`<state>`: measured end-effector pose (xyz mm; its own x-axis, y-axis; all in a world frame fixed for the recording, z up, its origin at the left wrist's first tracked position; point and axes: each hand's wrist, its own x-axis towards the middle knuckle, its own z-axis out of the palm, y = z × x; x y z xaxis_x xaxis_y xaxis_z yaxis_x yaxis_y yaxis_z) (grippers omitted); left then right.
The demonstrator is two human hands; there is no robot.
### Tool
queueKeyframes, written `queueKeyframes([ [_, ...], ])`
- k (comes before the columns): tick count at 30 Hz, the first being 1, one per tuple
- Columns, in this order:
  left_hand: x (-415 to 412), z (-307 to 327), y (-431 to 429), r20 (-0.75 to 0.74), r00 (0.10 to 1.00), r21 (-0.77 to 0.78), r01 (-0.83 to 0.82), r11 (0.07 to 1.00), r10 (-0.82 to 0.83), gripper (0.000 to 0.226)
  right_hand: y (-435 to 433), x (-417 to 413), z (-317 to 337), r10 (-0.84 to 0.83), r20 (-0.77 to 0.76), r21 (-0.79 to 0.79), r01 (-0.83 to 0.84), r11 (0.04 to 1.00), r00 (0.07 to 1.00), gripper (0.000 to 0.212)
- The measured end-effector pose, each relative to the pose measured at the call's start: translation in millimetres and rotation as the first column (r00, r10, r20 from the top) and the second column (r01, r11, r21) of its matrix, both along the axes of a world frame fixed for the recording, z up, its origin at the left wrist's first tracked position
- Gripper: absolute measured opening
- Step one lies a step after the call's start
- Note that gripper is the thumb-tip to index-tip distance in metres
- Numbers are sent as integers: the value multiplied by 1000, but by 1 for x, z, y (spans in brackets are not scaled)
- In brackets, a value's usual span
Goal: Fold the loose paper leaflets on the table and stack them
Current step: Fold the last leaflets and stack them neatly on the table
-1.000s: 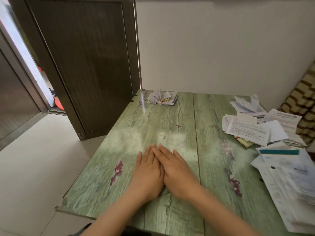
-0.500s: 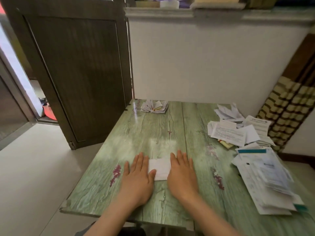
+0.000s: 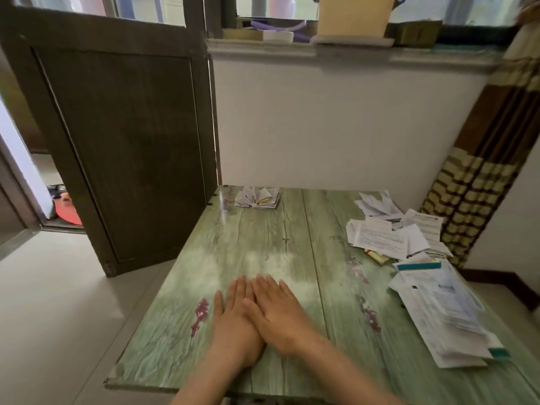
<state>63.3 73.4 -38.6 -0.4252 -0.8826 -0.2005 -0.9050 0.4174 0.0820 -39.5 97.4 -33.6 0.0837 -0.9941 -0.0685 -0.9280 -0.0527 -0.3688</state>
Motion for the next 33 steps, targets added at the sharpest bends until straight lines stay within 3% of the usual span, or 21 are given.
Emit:
queueKeyframes([
  [2, 0, -2, 0, -18, 1000, 17, -7, 1000, 7, 73, 6, -5, 3, -8, -1, 29, 8, 1000, 1000, 103],
  [12, 7, 4, -4, -126, 992, 71, 6, 997, 3, 66, 35, -28, 0, -138, -55, 3, 139, 990, 989, 119],
  [13, 6, 7, -5, -111, 994, 75, -1, 997, 9, 64, 35, -29, 3, -156, -74, 12, 157, 988, 985, 113],
  [16, -2, 20, -11, -56, 997, 82, -46, 996, 50, 63, 21, -33, 29, -177, -146, 38, 184, 982, 973, 55],
  [18, -10, 34, -20, -22, 998, 60, -58, 997, 59, 62, 3, -31, 46, -146, -193, 50, 158, 986, 970, 37],
  [20, -16, 45, -31, -5, 997, 117, -75, 990, 77, 63, -12, -28, 55, -135, -143, 131, 154, 979, 980, 37],
  [22, -21, 52, -41, 66, 995, 222, -85, 971, 72, 71, -21, -24, 56, -137, -67, 263, 150, 953, 988, 54],
  [24, -23, 59, -48, 138, 990, 305, -81, 949, 40, 76, -28, -24, 59, -99, -111, 339, 131, 932, 989, 70],
  [27, -22, 67, -51, 136, 990, 318, -70, 946, 27, 75, -40, -27, 65, -46, -187, 408, 121, 905, 981, 71],
  [30, -17, 64, -45, 29, 999, 251, -47, 967, 41, 73, -40, -29, 69, -25, -192, 432, 107, 895, 981, 69],
  [33, -7, 54, -34, -183, 983, 224, 11, 974, 31, 56, -32, -31, 70, 0, -94, 396, 37, 918, 996, 56],
])
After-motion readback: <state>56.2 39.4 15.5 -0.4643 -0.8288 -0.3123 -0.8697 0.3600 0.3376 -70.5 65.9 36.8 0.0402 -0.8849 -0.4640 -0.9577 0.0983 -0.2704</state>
